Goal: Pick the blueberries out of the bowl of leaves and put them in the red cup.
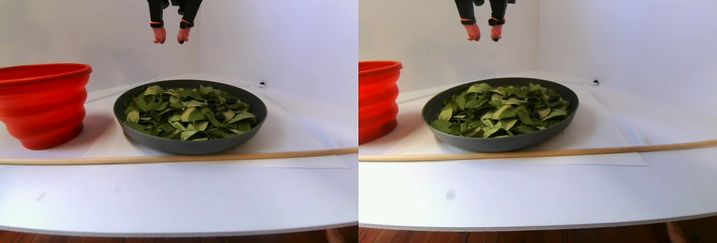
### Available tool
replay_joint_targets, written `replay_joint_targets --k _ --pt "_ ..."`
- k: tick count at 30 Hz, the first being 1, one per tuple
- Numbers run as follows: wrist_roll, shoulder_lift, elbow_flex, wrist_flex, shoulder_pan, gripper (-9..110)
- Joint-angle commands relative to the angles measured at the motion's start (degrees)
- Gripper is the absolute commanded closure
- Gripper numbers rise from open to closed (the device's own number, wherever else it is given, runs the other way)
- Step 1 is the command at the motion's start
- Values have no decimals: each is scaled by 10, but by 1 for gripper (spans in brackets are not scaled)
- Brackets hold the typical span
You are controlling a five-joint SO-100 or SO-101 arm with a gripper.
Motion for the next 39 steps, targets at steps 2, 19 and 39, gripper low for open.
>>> replay_joint_targets --k 2,19,39 --pt "-11 5 -38 -11 16 85" --pt "-60 -12 -9 -38 75 85" --pt "-94 -83 25 -110 130 86"
